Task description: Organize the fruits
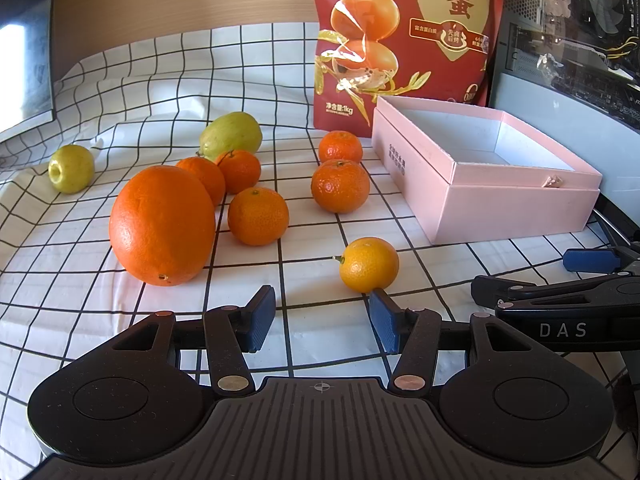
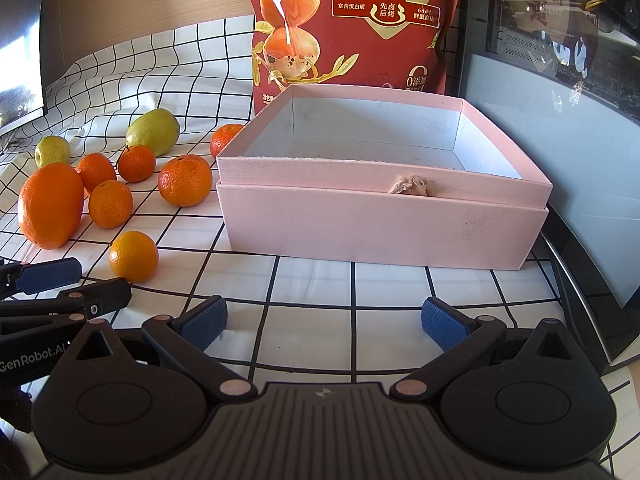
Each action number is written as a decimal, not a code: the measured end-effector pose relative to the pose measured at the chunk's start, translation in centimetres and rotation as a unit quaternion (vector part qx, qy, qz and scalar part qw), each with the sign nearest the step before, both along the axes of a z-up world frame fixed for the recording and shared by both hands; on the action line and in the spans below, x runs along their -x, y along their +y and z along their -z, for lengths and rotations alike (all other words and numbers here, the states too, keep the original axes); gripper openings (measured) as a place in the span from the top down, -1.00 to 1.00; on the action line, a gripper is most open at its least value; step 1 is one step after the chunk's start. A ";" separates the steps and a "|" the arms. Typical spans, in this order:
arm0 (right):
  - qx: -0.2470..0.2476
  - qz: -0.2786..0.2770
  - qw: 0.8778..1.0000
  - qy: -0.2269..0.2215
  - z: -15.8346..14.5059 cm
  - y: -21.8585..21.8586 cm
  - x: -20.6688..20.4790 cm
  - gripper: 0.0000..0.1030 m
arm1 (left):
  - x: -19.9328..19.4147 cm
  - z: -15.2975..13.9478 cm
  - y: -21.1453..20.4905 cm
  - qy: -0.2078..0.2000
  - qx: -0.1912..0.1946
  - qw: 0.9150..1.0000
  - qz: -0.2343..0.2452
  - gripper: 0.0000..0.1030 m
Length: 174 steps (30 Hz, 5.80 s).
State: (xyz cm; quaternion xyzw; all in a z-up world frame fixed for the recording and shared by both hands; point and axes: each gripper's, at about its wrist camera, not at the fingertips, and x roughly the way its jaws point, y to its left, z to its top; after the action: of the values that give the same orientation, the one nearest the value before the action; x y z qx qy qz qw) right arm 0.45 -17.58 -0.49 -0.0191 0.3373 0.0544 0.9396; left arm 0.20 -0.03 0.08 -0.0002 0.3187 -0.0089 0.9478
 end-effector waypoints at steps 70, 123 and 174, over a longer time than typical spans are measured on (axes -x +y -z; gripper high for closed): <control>0.054 0.079 0.993 0.066 -5.2 13.4 5.1 -0.79 | -17.8 -6.0 29.5 0.021 0.011 0.999 -0.049 0.30; 0.034 -0.074 0.996 0.043 -4.3 14.1 2.7 -0.79 | -0.1 -2.5 23.0 0.122 0.184 0.975 -0.030 -0.30; 0.050 -0.056 0.996 0.057 -1.8 13.3 -0.4 0.33 | 3.8 -2.4 16.0 0.156 0.137 0.973 0.100 -0.30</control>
State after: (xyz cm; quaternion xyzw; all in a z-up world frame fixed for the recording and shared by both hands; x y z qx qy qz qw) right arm 0.89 -4.23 1.33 -0.0819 0.3907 0.0914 0.9123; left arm -3.60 15.96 2.47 -0.0994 0.4571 -0.1469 0.8716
